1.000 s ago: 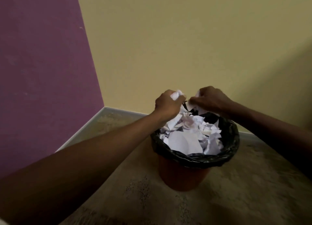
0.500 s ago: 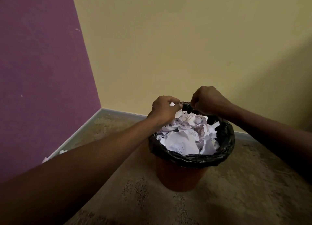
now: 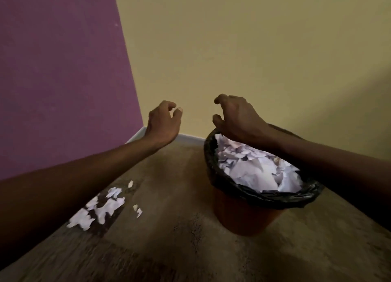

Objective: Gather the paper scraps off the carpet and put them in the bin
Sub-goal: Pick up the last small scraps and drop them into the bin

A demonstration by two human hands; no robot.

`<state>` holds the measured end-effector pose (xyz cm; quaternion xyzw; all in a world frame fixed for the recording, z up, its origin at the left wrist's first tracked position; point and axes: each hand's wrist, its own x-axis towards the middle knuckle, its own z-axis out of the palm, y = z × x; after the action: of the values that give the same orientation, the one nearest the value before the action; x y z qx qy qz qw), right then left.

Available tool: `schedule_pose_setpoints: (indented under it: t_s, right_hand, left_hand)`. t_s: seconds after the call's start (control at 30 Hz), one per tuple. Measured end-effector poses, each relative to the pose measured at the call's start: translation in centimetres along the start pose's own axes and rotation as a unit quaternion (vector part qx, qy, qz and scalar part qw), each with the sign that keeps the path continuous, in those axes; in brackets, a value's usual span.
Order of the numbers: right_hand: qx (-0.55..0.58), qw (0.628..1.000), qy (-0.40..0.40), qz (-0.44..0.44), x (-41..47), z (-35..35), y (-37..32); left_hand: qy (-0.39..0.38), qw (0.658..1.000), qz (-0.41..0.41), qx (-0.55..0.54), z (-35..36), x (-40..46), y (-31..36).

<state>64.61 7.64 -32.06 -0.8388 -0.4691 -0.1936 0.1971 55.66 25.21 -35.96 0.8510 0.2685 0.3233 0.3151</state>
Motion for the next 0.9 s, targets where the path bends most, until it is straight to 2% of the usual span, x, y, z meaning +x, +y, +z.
schedule_pose_setpoints:
  t_s: [0.27,0.47,0.7,0.9]
  right_hand:
    - [0.076,0.993,-0.063,-0.067,1.0,8.0,-8.6]
    - [0.106,0.977,-0.166,-0.087,-1.3,16.2,-12.1]
    - [0.132,0.952,-0.267,-0.067,-2.3,25.9,-14.1]
    - [0.171,0.938,-0.296,-0.062,-1.2,33.5,-15.4]
  left_hand:
    - [-0.023,0.989,-0.046,0.138,-6.4,-0.8,-15.1]
    - [-0.124,0.969,-0.084,0.196,-8.0,-3.2,-26.3]
    - [-0.173,0.962,-0.128,0.169,-7.7,-9.8,-36.9]
    - [-0.132,0.946,-0.12,0.269,-6.0,-12.9,-39.1]
